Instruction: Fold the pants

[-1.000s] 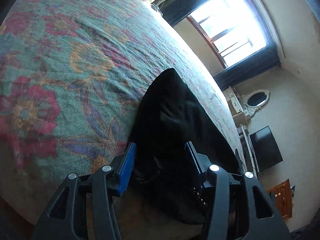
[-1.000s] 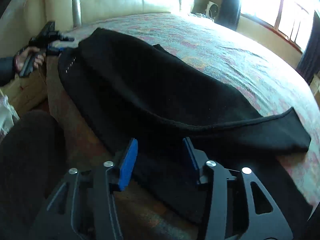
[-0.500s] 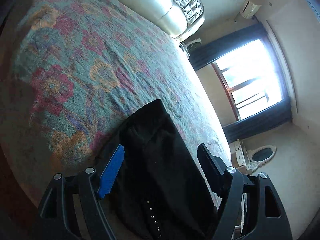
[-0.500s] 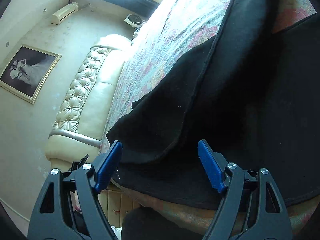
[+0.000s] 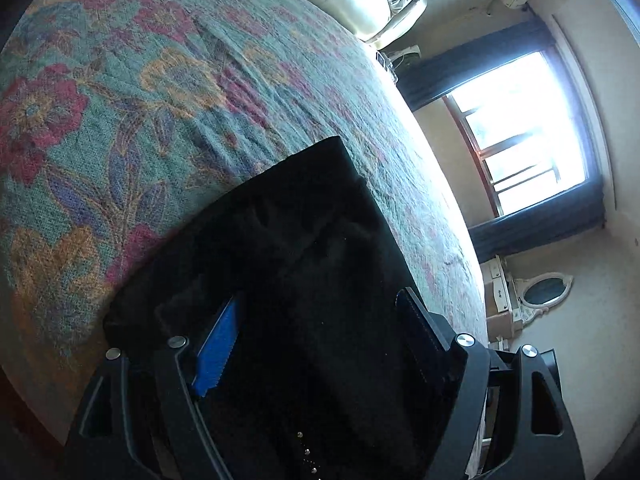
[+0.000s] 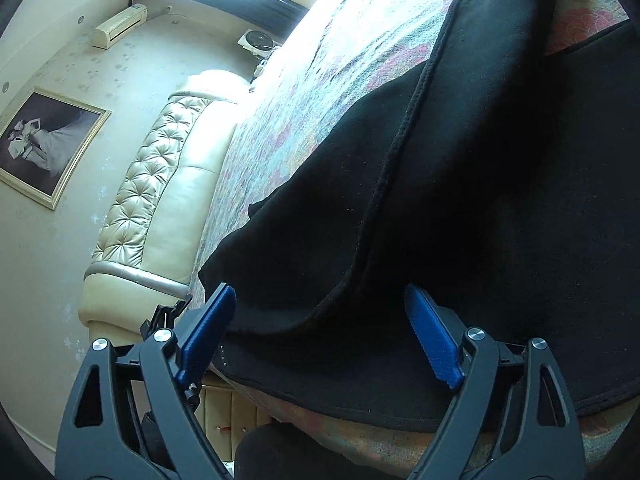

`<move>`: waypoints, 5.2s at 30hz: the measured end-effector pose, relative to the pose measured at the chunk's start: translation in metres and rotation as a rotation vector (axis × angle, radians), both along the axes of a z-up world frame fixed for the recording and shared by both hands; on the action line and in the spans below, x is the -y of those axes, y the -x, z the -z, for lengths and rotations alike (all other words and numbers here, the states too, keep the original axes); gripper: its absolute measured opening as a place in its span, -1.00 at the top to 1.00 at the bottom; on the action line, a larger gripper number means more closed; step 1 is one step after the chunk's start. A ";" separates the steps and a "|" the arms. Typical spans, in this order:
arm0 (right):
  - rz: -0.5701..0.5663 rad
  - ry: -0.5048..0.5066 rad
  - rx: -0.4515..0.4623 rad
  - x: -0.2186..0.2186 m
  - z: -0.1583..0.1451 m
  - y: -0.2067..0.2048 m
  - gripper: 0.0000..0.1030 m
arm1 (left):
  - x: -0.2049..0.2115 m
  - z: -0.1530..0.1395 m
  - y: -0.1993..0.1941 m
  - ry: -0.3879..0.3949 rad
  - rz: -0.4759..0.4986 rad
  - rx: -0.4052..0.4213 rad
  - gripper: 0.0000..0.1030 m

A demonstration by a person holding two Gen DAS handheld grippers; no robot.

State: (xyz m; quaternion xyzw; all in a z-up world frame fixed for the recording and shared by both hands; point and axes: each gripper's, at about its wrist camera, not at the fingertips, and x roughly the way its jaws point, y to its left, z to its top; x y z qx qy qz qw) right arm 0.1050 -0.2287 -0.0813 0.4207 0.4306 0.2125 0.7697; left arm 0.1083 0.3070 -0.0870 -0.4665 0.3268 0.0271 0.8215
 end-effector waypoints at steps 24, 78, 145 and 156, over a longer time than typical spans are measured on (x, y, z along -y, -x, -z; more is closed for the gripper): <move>0.083 0.041 -0.005 -0.007 -0.003 0.004 0.73 | -0.016 -0.009 0.013 0.043 -0.010 0.025 0.78; 0.093 1.017 -0.288 0.101 0.001 -0.227 0.16 | 0.199 -0.018 0.001 -0.738 0.314 -0.179 -0.80; 0.499 -0.052 -0.043 0.339 0.031 0.129 0.88 | 0.498 -0.042 0.077 0.038 0.851 0.025 -0.80; 0.568 -0.085 -0.023 0.383 0.029 0.167 0.48 | 0.493 -0.017 0.065 0.065 0.879 0.045 -0.80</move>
